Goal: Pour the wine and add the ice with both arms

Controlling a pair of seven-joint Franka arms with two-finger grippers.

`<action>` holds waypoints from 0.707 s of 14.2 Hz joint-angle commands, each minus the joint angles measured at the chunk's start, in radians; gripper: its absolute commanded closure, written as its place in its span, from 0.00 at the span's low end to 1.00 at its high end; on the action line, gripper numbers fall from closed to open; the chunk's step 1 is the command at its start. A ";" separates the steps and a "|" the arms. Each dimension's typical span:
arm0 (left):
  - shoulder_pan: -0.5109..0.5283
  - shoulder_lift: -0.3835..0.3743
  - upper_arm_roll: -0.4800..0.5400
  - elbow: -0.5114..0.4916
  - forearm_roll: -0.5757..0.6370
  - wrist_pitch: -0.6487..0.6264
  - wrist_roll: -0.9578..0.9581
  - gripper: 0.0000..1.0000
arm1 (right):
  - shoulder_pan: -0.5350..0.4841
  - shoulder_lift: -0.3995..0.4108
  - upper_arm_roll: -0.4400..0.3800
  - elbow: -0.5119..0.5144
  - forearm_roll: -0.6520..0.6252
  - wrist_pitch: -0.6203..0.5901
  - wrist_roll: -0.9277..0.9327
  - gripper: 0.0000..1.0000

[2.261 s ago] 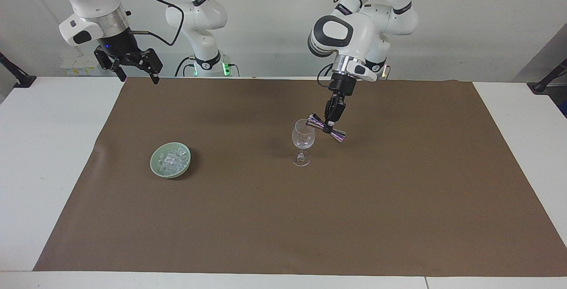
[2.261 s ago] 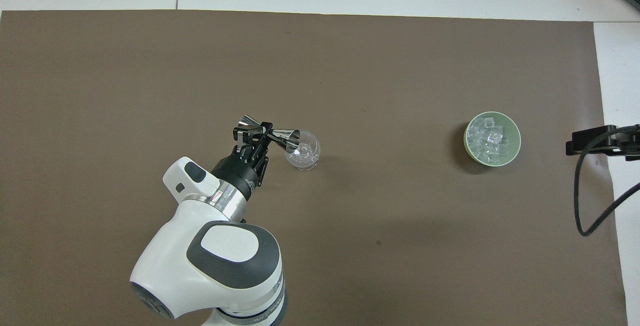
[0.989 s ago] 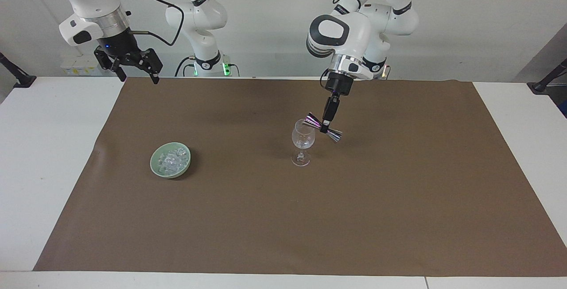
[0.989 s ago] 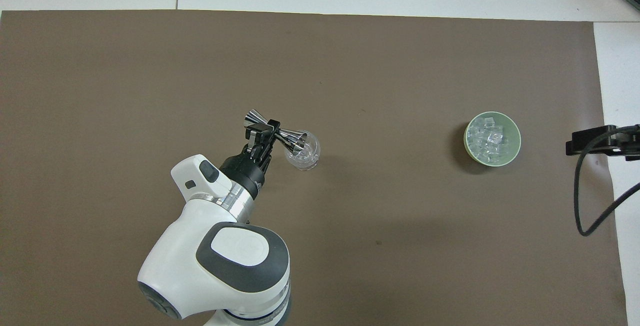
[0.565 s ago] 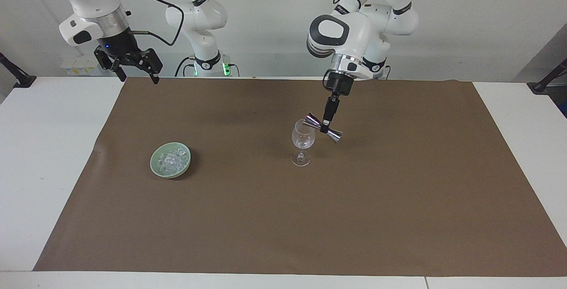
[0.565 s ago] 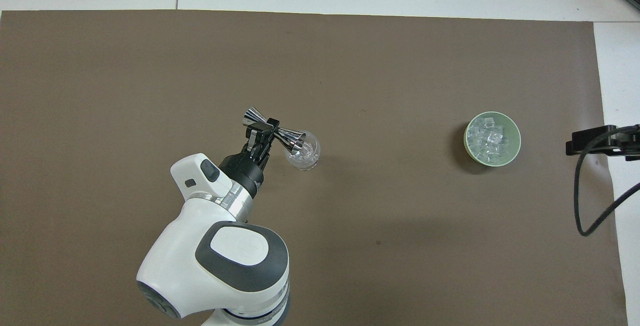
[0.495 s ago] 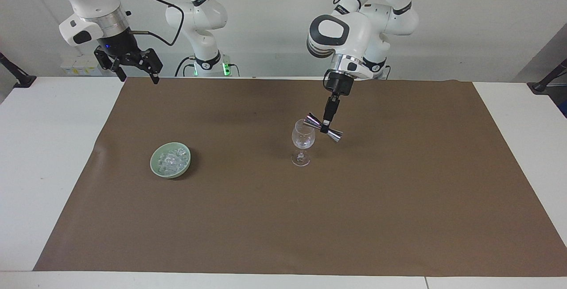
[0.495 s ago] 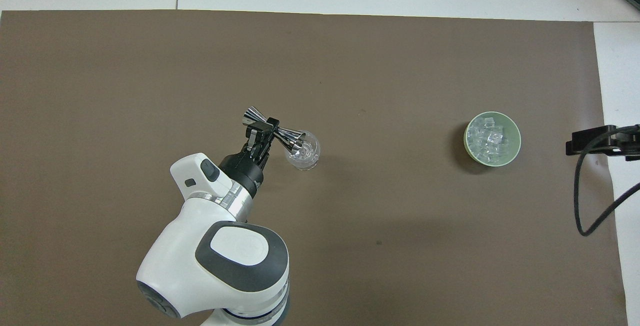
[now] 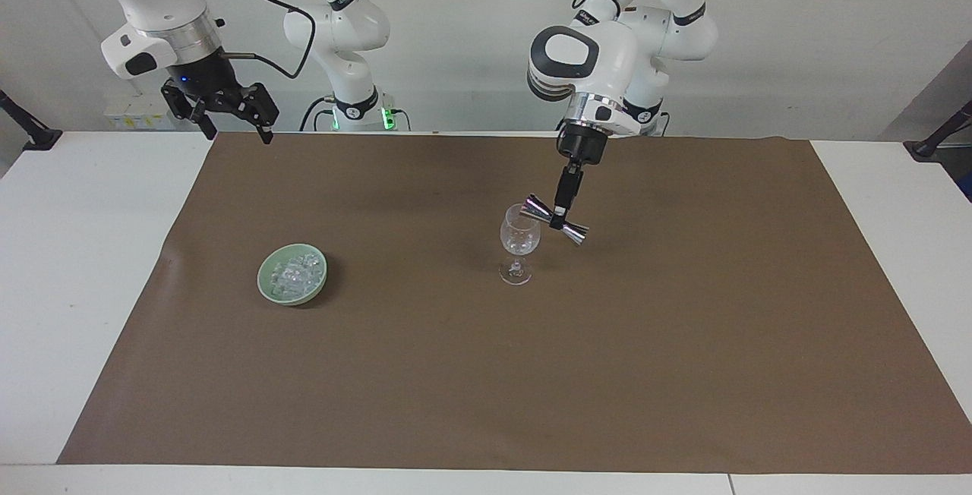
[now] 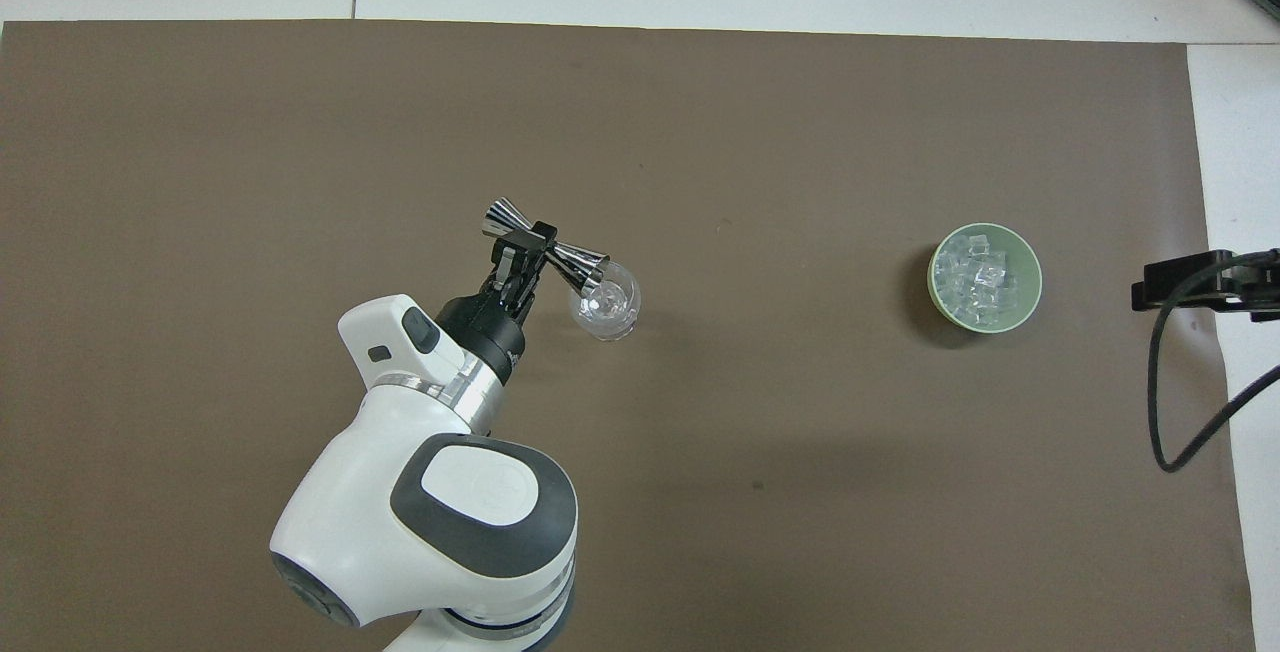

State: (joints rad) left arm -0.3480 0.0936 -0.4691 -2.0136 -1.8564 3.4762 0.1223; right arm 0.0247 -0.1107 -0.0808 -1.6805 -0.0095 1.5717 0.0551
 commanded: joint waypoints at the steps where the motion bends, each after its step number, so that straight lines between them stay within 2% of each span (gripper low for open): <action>1: -0.011 0.020 0.009 0.027 0.017 0.027 0.039 1.00 | -0.003 -0.023 0.001 -0.024 0.009 0.001 -0.021 0.00; 10: -0.022 0.018 0.010 0.022 0.026 0.027 0.154 1.00 | -0.003 -0.023 0.001 -0.022 0.009 0.001 -0.021 0.00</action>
State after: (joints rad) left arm -0.3481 0.0958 -0.4696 -2.0130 -1.8474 3.4773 0.2449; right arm 0.0247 -0.1107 -0.0808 -1.6806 -0.0095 1.5717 0.0551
